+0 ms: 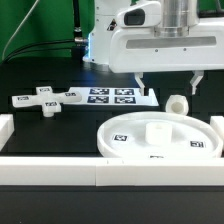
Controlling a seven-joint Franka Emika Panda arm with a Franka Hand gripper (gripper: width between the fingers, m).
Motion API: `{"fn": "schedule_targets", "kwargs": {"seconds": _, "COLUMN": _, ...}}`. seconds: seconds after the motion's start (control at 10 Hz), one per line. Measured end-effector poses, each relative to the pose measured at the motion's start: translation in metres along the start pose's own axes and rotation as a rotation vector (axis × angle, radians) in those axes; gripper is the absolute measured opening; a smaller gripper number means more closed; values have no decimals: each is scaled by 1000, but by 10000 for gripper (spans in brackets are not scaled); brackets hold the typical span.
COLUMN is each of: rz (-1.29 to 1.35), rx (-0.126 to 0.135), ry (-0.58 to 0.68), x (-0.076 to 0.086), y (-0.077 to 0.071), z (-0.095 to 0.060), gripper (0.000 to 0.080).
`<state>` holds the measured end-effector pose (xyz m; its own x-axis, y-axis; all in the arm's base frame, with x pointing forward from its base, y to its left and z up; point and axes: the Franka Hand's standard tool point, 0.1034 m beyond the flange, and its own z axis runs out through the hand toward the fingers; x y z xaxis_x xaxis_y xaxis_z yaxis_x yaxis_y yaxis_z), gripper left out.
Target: Assemble round table
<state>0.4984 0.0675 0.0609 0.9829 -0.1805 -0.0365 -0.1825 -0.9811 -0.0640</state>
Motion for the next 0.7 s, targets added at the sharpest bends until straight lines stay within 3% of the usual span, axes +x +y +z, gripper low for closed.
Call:
{"fn": "schedule_targets", "kwargs": {"seconds": 0.4, "rz": 321, "rx": 63, "ry": -17, "x": -18, "y": -9, "z": 12, "gripper": 648}}
{"fn": "schedule_targets", "kwargs": {"seconds": 0.7, "rz": 306, "rx": 59, "ry": -56, "x": -20, "y": -8, "z": 11, "gripper": 648}}
